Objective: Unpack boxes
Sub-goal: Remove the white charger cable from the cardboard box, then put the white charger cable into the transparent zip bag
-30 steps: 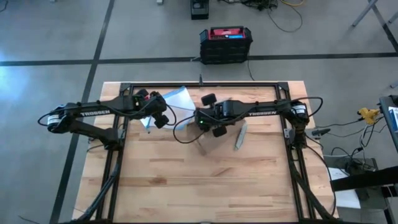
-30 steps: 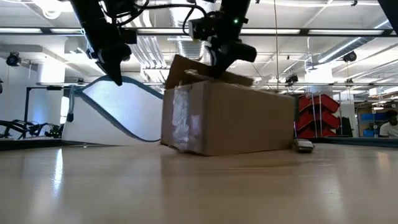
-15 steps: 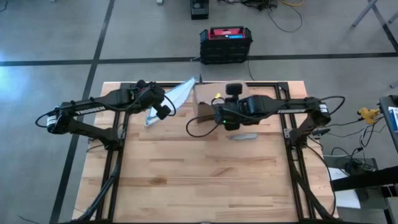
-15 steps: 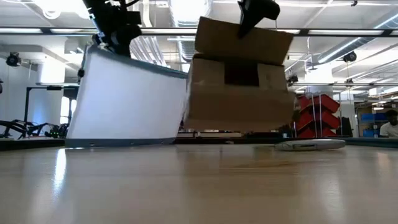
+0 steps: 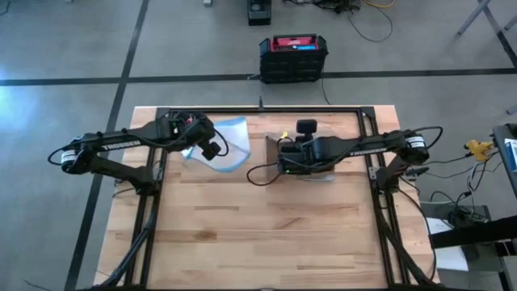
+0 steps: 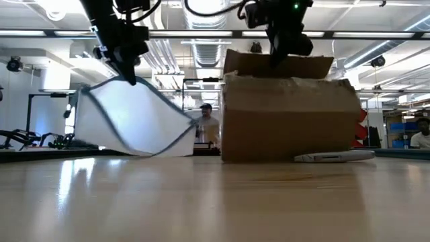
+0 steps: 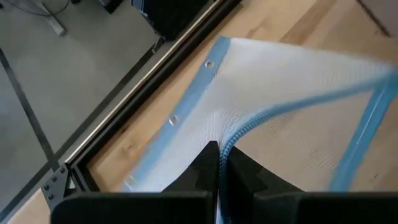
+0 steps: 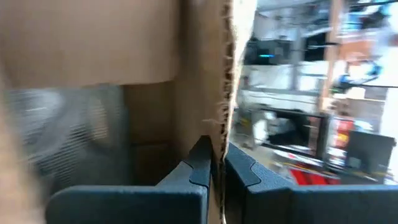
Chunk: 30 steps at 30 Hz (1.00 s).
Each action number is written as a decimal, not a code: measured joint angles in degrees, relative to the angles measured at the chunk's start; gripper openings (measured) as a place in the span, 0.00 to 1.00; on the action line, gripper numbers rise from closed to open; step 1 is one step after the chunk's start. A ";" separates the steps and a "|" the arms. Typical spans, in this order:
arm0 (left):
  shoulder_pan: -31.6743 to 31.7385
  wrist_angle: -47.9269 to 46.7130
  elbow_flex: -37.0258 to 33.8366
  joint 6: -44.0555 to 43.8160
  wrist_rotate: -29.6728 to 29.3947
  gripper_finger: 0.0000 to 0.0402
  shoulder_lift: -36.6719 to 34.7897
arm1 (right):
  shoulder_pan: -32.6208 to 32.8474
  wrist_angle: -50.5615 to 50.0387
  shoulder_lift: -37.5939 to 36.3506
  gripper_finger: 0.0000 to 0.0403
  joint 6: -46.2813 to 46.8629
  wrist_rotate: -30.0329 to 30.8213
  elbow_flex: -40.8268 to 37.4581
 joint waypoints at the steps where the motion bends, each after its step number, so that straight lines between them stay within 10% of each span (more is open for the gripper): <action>1: 0.02 0.04 -0.02 -0.03 0.00 0.00 0.00 | -0.19 0.09 -0.22 0.00 -0.34 2.18 0.00; 10: 0.02 1.21 0.22 -0.06 0.00 0.00 0.00 | -1.52 0.85 -2.71 0.00 -1.13 10.73 1.16; 20: 0.00 4.61 -2.01 -0.75 2.43 0.00 0.00 | -0.29 3.43 -1.26 0.00 7.71 -4.95 -6.07; 30: -0.11 6.36 -2.30 -0.80 3.52 0.00 0.35 | 0.80 3.47 -0.87 0.00 14.04 -6.28 -9.28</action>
